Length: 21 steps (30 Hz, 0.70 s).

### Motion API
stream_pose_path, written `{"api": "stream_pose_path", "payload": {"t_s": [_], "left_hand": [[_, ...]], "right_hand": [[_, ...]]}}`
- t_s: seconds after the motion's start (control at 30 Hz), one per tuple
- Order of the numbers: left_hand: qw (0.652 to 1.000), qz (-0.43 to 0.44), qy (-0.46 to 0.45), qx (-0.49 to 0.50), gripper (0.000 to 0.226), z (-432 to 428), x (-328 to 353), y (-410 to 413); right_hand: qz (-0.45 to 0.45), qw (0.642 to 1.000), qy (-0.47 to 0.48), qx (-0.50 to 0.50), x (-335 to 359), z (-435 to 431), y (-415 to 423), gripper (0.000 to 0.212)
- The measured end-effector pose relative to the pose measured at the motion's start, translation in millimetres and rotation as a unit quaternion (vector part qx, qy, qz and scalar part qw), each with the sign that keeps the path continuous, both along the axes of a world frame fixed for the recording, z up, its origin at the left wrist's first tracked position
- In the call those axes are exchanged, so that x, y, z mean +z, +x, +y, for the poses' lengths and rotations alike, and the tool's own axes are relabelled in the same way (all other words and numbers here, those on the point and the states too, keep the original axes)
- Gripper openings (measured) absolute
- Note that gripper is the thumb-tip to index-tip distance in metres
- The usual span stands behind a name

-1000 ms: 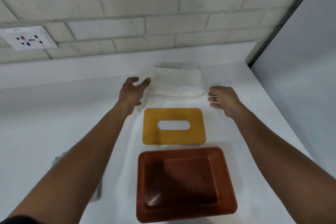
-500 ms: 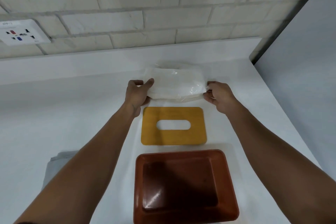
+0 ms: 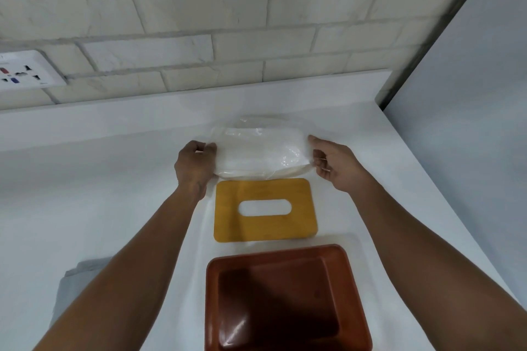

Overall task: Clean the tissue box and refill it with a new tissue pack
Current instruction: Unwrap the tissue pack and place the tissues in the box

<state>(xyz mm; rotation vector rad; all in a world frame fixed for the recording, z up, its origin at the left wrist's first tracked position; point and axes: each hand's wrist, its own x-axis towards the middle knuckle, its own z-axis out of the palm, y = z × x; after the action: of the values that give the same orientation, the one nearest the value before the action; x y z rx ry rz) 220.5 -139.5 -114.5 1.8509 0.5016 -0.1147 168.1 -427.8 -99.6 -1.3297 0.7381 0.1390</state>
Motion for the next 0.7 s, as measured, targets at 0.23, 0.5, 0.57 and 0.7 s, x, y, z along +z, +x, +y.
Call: {"api": "stream_pose_path", "payload": {"t_s": [0.23,0.5,0.57,0.7], "left_hand": [[0.923,-0.143,0.337,-0.119,0.050,-12,17,-19],[0.844,-0.204,0.301,-0.394,0.064,-75,47,-30],[0.852,-0.186,0.296,-0.390,0.063,-93,47,-30],[0.875,-0.171,0.284,-0.352,0.021,-105,44,-31]], "right_hand": [[-0.021,1.000,-0.017,-0.001,4,5,4,0.023],[-0.072,0.976,0.195,0.059,10,4,8,0.053],[-0.073,0.966,0.243,0.055,9,4,6,0.053],[-0.036,0.985,0.164,0.043,9,5,1,0.029]]}}
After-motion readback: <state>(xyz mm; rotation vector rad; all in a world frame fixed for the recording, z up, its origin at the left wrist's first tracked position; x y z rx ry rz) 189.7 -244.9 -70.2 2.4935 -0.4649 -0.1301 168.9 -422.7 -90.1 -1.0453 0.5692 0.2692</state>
